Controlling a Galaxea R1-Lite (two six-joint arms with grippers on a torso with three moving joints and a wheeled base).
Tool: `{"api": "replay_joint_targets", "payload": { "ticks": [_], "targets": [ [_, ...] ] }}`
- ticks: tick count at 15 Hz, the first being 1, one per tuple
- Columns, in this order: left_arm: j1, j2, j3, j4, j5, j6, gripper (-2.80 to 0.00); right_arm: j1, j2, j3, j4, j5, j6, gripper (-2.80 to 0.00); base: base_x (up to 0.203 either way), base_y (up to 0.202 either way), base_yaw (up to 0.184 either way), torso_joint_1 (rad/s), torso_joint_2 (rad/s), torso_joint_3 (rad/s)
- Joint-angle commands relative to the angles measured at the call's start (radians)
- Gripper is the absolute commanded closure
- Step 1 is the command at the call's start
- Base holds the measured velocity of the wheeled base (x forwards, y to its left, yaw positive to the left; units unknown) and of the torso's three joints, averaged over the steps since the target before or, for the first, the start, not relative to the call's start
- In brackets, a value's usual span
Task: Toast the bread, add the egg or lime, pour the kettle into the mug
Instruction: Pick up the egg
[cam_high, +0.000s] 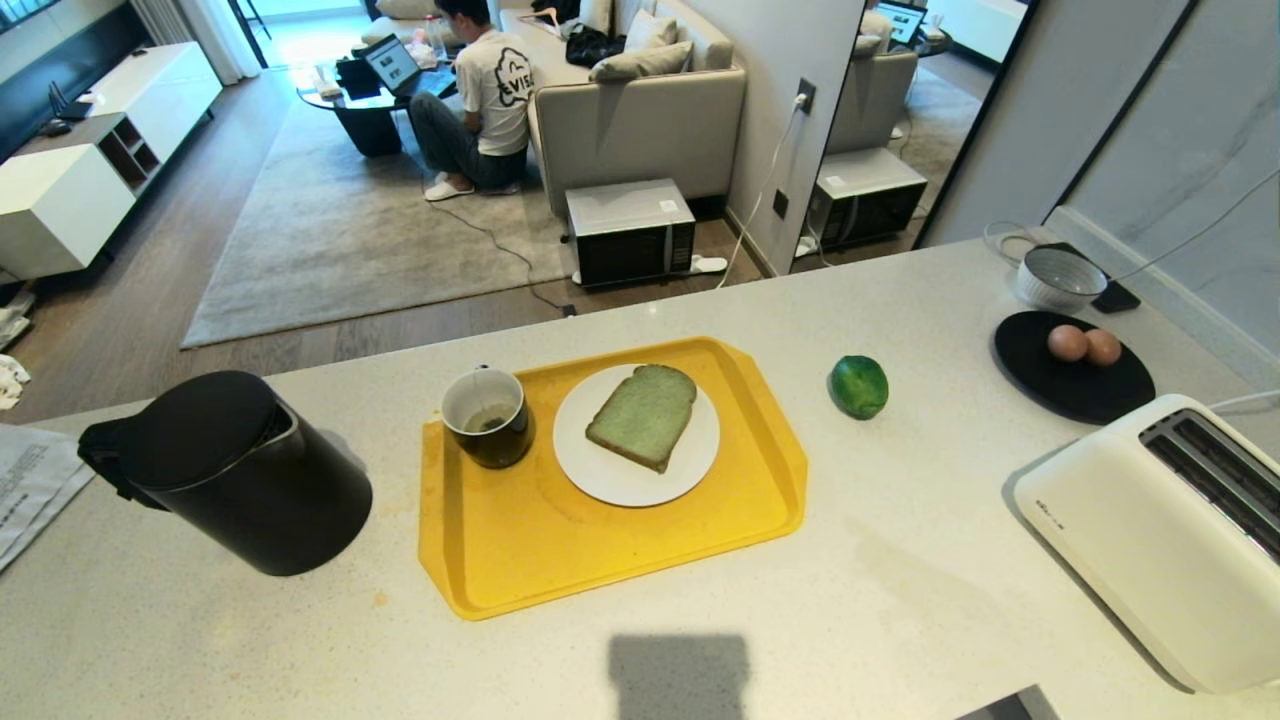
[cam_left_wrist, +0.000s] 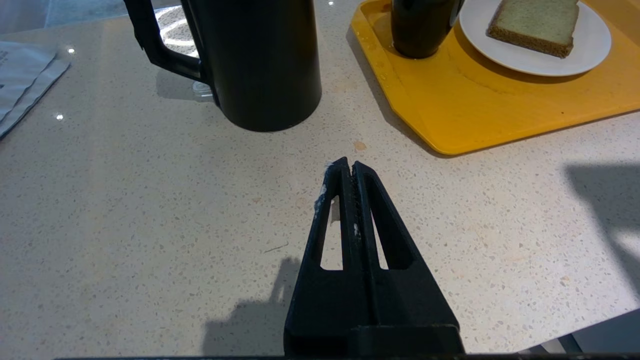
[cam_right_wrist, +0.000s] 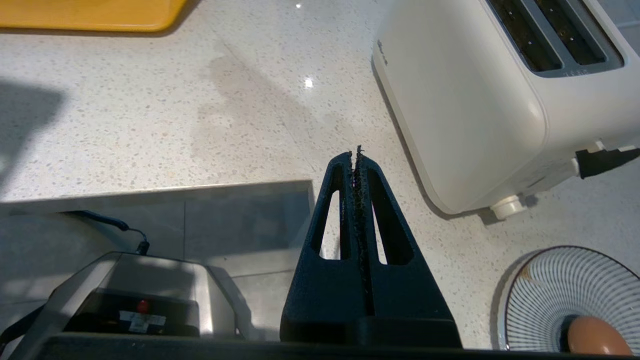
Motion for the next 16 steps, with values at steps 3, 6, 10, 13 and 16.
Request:
{"api": "replay_joint_targets", "payload": {
  "ticks": [3,6,10,13,16],
  "targets": [
    [0.000,0.001,0.001,0.000,0.000,0.000,0.00,-0.001,-0.136,0.023,0.002,0.026,0.011,0.00,0.000,0.000,0.000,0.000,0.00,0.000],
    [0.000,0.001,0.001,0.000,0.000,0.000,0.00,-0.001,-0.134,0.025,0.001,-0.002,0.111,0.00,0.000,0.000,0.000,0.000,0.00,0.000],
    [0.000,0.001,0.001,0.000,0.000,0.000,0.00,-0.001,-0.134,0.025,0.001,-0.027,0.138,0.00,0.000,0.000,0.000,0.000,0.00,0.000],
    [0.000,0.001,0.001,0.000,0.000,0.000,0.00,-0.001,-0.134,0.025,0.003,-0.027,0.136,0.00,0.000,0.000,0.000,0.000,0.00,0.000],
    [0.000,0.001,0.000,0.000,0.000,0.000,0.00,-0.001,-0.134,0.025,0.003,-0.024,0.134,0.00,0.000,0.000,0.000,0.000,0.00,0.000]
  ]
}}
